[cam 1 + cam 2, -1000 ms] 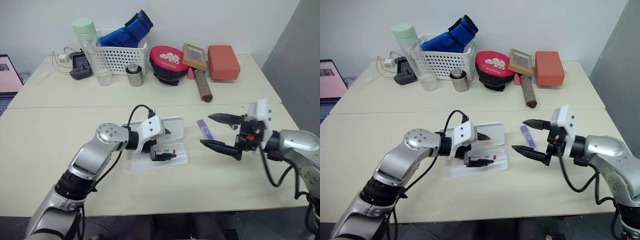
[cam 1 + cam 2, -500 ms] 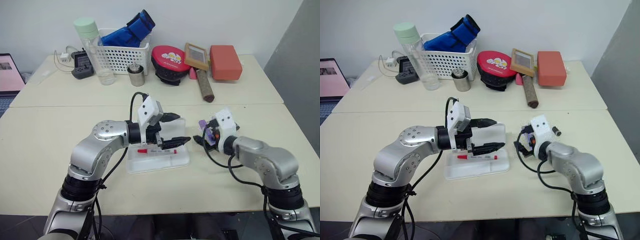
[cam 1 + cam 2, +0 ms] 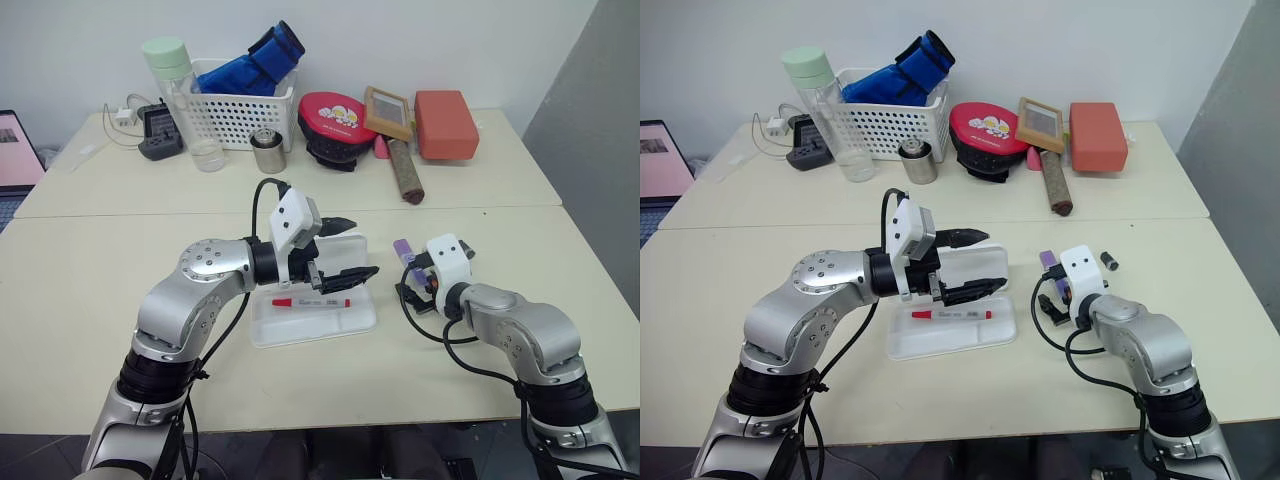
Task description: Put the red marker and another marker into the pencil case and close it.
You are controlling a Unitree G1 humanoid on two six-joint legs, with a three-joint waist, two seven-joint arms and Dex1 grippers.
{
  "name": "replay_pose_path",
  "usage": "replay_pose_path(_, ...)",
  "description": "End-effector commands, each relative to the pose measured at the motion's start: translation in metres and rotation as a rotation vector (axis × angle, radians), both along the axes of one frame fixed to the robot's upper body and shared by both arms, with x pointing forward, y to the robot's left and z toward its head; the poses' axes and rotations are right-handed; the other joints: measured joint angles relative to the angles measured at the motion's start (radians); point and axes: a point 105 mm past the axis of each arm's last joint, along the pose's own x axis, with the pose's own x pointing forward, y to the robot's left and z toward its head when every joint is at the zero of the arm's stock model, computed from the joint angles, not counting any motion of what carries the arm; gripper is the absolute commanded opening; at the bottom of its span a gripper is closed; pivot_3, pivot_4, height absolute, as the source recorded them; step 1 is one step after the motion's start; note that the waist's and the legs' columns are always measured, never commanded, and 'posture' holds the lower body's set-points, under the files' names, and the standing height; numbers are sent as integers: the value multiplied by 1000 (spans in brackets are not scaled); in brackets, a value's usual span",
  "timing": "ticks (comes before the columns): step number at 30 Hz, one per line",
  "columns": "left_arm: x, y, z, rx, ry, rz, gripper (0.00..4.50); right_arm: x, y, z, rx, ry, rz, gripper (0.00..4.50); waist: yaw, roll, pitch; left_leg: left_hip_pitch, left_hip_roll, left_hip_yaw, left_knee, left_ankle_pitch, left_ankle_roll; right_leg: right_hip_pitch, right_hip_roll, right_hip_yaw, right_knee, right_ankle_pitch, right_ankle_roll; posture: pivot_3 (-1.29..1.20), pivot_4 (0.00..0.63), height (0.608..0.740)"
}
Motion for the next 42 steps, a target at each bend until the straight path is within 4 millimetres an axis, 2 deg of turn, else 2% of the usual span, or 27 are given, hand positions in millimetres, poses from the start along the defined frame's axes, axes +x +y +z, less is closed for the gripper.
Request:
replay_pose_path(1,-2,1,11,-2,-61,-7,4500,2,-1,3,3,-17,-11,3390,0,0,0,0,0,0,0,0,0,0,0,0,0,0,0,0,150,740)
replay_pose_path(5,-2,2,11,8,-69,-5,4500,2,-3,4,-3,-22,-17,2336,0,0,0,0,0,0,0,0,0,0,0,0,0,0,0,0,150,740)
replay_pose_path(11,-3,5,12,10,-71,-8,4500,4,-5,12,-10,-52,-2,1087,1,0,0,0,0,0,0,0,0,0,0,0,0,0,0,0,150,740)
replay_pose_path(16,-6,13,11,38,-76,-11,4500,4,-4,22,-27,-79,77,1068,1,0,0,0,0,0,0,0,0,0,0,0,0,0,0,0,150,740)
replay_pose_path(20,-13,34,10,97,-66,-4,4500,-9,9,46,-32,-143,326,1068,-3,0,0,0,0,0,0,0,0,0,0,0,-1,0,0,0,150,740)
replay_pose_path(24,-26,62,9,154,-28,2,4500,-14,0,66,-113,-191,501,1068,-3,0,0,0,1,0,-1,0,0,0,1,-1,-1,0,0,0,150,740)
replay_pose_path(28,-44,92,7,229,22,14,4500,-46,21,75,-93,-205,873,1068,-2,1,1,0,1,0,-1,0,0,0,1,-1,-2,0,0,0,150,740)
replay_pose_path(31,-52,111,8,245,38,65,4500,-60,43,69,-94,-157,1077,1068,-3,1,1,0,2,0,-1,0,0,0,1,-1,-2,0,0,0,150,740)
replay_pose_path(34,-60,117,7,252,57,75,4500,-60,55,64,-107,-138,1161,1068,-1,1,1,1,2,0,-1,0,0,0,1,-1,-2,0,0,0,150,740)
replay_pose_path(39,-80,134,6,275,109,126,4500,-41,87,54,-166,-141,1224,1068,-1,0,1,0,1,0,-1,0,0,0,-1,-1,-2,0,0,0,150,740)
replay_pose_path(42,-81,144,7,298,111,179,4500,-35,106,48,-201,-138,1271,1068,-2,0,1,1,2,-1,-1,0,0,-1,-1,0,-2,0,0,0,150,740)
